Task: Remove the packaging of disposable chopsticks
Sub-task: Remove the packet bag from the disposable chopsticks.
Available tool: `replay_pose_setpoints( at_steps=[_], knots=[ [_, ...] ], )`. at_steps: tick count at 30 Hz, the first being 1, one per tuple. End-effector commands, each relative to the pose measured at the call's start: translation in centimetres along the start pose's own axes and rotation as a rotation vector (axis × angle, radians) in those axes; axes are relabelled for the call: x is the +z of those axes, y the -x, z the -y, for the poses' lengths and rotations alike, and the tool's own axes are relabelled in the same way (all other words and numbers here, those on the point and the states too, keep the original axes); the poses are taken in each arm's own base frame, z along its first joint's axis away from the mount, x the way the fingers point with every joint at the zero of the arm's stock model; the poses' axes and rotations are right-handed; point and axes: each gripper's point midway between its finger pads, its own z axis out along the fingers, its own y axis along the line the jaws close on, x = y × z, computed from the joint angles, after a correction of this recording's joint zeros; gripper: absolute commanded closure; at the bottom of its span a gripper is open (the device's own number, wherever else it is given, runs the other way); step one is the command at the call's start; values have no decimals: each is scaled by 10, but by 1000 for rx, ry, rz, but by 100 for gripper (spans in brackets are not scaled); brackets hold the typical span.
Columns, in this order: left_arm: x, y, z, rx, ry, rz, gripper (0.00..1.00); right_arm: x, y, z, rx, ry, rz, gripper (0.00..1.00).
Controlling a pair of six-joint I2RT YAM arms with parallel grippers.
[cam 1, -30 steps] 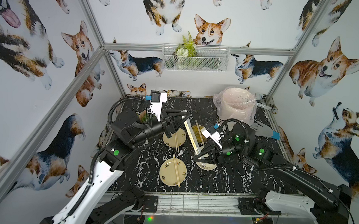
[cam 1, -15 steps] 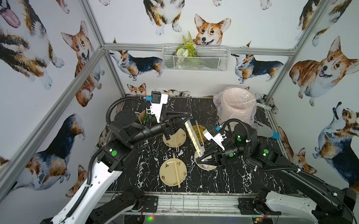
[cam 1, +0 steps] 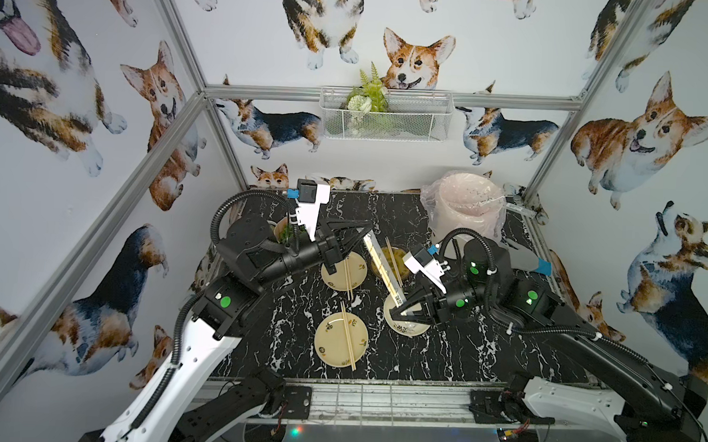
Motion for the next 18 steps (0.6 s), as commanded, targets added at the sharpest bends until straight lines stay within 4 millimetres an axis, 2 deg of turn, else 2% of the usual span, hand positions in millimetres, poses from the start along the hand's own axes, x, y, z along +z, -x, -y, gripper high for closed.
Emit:
replay_pose_setpoints(
  at_steps=[1,2,4,8,11,18],
  knots=[
    [-2,1,-32,-4,163,49,100,6,30,-7,80,-54,60,100],
    [-1,1,-33,-9,164,53,100,11,35,-3,124,-77,57,100],
    [1,1,-35,-29,158,72,100,12,54,-6,180,-92,105,100],
    [5,-2,-39,-80,137,96,100,13,83,5,271,-137,218,100],
    [6,-3,-39,-94,133,97,100,16,89,17,310,-184,230,100],
    [8,-14,-41,-126,145,62,100,9,109,34,351,-206,324,100]
  ],
)
